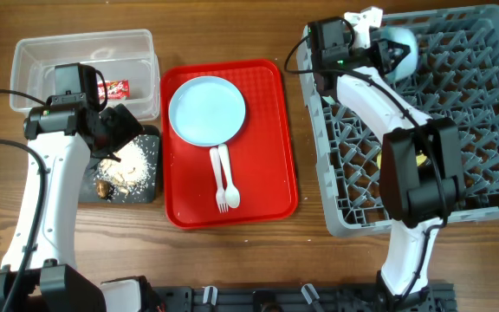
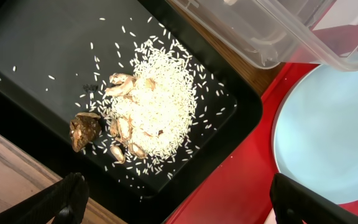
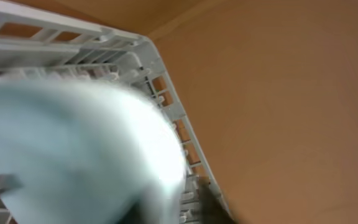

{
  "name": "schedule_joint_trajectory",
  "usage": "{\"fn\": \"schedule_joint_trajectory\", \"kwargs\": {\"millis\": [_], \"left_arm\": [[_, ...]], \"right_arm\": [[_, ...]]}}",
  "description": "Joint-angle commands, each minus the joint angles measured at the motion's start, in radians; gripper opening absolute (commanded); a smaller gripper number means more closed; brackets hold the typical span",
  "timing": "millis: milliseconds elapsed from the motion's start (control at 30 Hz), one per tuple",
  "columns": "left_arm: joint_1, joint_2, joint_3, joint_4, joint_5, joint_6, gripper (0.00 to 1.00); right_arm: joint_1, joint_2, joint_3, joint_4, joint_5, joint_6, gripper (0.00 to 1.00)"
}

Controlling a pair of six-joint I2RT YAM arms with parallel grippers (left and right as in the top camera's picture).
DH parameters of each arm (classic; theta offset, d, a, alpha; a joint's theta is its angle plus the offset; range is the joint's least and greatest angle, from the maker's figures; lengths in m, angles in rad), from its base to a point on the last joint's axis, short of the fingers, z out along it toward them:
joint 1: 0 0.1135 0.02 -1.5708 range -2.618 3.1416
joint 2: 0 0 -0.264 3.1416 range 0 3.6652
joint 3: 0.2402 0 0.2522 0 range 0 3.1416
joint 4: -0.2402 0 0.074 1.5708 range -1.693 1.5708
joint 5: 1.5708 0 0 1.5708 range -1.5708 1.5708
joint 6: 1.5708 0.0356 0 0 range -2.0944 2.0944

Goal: Sort waste into correct bins and load items into the dishwasher rack

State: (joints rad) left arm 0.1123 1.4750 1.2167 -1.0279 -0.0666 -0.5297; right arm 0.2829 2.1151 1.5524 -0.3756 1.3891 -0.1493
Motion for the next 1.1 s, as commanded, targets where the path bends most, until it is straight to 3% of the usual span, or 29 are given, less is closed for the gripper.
{"fn": "schedule_joint_trajectory", "kwargs": {"millis": [0, 67, 133, 267, 333, 400, 433, 567, 700, 800, 933, 1067], "left_arm": [[0.003, -0.016, 0.003, 0.003, -0.013, -0.010, 0.95], [0.003, -0.016, 0.003, 0.003, -0.013, -0.010, 0.95], [0.003, -0.016, 0.003, 0.003, -0.013, -0.010, 0.95], [0.003, -0.016, 0.003, 0.004, -0.013, -0.010, 0.95], [0.003, -0.016, 0.003, 0.004, -0.013, -0.009, 0.96], [0.003, -0.016, 0.003, 0.003, -0.013, -0.002, 0.99], [0.003, -0.016, 0.003, 0.003, -0.013, -0.002, 1.00], [0.003, -0.016, 0.003, 0.006, -0.013, -0.003, 1.00], [0.003, -0.016, 0.003, 0.006, -0.013, -0.002, 1.00], [0.003, -0.016, 0.003, 0.006, -0.013, -0.002, 1.00], [0.003, -0.016, 0.003, 0.005, -0.013, -0.002, 1.00], [0.003, -0.016, 0.003, 0.005, -0.013, -0.002, 1.00]], "right_arm": [[0.019, 0.014, -0.008, -0.014, -0.042, -0.003, 0.62], [0.021, -0.043, -0.008, -0.071, -0.127, 0.059, 0.67], [0.021, -0.136, -0.008, -0.177, -0.332, 0.124, 0.74], [0.021, -0.362, -0.008, -0.353, -0.774, 0.123, 0.88], [0.024, -0.450, -0.008, -0.422, -1.117, 0.127, 0.87], [0.048, -0.488, -0.008, -0.486, -1.588, 0.253, 0.78], [0.077, -0.479, -0.008, -0.513, -1.673, 0.292, 0.78], [0.278, -0.384, -0.008, -0.608, -1.684, 0.356, 0.78], [0.478, -0.175, -0.008, -0.600, -1.579, 0.625, 0.78], [0.520, -0.053, -0.008, -0.576, -1.539, 0.734, 0.76], [0.524, 0.022, -0.008, -0.548, -1.430, 0.834, 0.59], [0.524, 0.048, -0.008, -0.549, -1.435, 0.830, 0.54]]}}
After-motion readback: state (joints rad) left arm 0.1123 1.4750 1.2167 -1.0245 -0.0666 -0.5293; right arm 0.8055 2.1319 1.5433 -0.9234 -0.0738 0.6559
